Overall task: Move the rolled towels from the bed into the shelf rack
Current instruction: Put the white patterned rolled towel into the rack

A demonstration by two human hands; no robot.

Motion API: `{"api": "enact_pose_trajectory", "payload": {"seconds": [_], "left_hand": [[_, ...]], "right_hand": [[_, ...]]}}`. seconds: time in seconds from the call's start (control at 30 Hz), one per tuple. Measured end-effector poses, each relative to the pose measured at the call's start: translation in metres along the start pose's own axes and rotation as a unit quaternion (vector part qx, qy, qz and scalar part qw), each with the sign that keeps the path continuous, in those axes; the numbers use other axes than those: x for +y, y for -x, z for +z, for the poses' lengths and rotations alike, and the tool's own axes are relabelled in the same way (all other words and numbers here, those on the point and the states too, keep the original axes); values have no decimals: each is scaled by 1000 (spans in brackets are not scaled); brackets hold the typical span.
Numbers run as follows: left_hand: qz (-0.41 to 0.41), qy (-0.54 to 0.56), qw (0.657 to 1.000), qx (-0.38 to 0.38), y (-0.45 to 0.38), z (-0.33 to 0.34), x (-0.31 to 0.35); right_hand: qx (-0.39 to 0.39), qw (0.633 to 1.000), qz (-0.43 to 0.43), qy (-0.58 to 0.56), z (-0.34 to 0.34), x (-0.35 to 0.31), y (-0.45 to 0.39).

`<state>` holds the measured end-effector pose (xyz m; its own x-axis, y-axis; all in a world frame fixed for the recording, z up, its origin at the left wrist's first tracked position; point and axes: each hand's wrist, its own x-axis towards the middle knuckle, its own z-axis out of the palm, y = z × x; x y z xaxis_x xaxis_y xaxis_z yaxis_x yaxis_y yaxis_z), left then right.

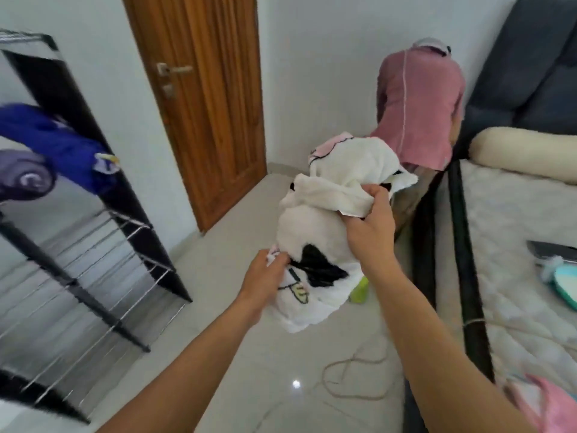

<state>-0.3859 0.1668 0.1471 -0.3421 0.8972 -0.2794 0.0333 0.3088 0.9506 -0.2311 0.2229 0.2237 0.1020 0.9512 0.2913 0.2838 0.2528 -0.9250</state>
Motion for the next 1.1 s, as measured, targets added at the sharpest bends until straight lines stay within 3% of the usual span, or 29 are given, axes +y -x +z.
{"api": "enact_pose_trajectory", "payload": {"seconds": [0.23, 0.47, 0.8, 1.0, 1.1], "left_hand": [[-14, 114, 975, 192, 28, -239, -33], [-16, 199, 922, 333, 76, -396, -63], [42, 310, 852, 419, 56, -509, -61], [55, 329, 817, 470, -19, -552, -36], [67, 328, 816, 472, -49, -566, -26]], "right_hand": [[-197, 976, -86, -39, 219, -89, 84], [-364, 910, -176, -91, 368, -171, 158], [-496, 809, -305, -81, 559, -245, 163], [-525, 790, -312, -47, 659, -267, 120], [-529, 788, -310, -52, 698, -274, 106]]}}
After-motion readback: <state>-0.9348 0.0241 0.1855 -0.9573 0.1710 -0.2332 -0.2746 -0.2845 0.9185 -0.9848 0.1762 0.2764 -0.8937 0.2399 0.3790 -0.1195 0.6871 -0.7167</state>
